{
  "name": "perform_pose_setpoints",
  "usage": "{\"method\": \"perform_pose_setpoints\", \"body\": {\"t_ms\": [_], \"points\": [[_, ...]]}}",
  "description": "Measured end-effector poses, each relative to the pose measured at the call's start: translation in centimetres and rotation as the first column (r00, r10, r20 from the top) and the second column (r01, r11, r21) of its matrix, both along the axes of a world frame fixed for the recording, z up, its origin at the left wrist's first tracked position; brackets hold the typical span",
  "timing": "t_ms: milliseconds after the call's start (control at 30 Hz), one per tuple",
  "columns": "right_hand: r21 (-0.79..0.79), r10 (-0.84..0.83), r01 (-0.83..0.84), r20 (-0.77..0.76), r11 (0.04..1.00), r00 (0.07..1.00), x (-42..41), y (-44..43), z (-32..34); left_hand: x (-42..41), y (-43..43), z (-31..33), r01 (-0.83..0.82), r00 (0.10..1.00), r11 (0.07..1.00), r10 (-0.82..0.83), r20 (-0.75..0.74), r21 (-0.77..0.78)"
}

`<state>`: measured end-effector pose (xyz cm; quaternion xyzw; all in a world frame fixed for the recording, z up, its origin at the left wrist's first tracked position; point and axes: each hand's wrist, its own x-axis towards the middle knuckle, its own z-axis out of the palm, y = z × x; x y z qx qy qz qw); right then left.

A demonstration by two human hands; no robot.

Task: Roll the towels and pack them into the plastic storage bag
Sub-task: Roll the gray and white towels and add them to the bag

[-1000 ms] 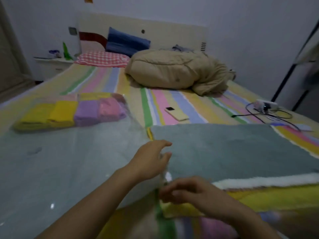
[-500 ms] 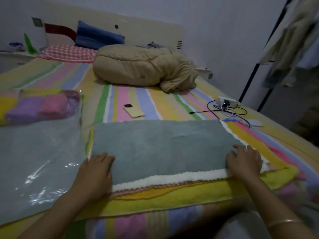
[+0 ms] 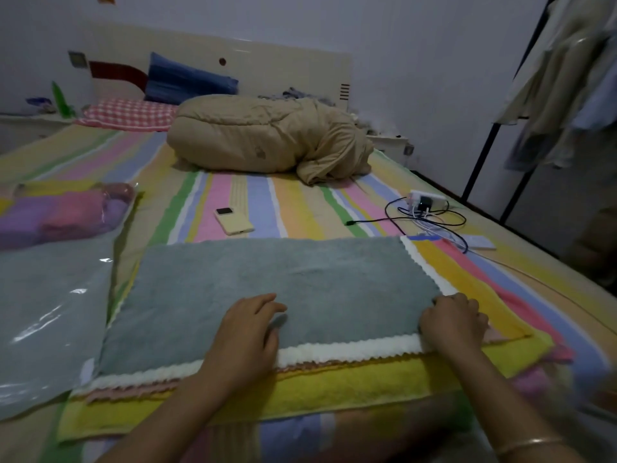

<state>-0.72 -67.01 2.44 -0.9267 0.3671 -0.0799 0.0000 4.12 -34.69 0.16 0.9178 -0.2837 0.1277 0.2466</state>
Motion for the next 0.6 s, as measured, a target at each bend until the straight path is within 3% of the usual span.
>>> {"method": "perform_pose_setpoints", "body": {"t_ms": [300, 467, 600], "points": [[0.306, -0.106, 0.069, 0.104, 0.949, 0.989, 0.8, -2.4, -0.2, -0.4, 0.3, 0.1, -0.031, 0.985, 0.994, 0.012, -0.173, -0.107], [0.275, -0.030, -0.034, 0.226, 0.961, 0.974, 0.6, -2.1, -0.4, -0.7, -0.5, -0.2, -0.064, 0.979, 0.990, 0.037, -0.201, -0.126], [0.069, 0.161, -0.206, 0.405, 0.976, 0.900, 0.8, 1.0, 1.5, -0.7, -1.1, -0.1, -0.102, 0.973, 0.958, 0.039, -0.228, -0.269]]}}
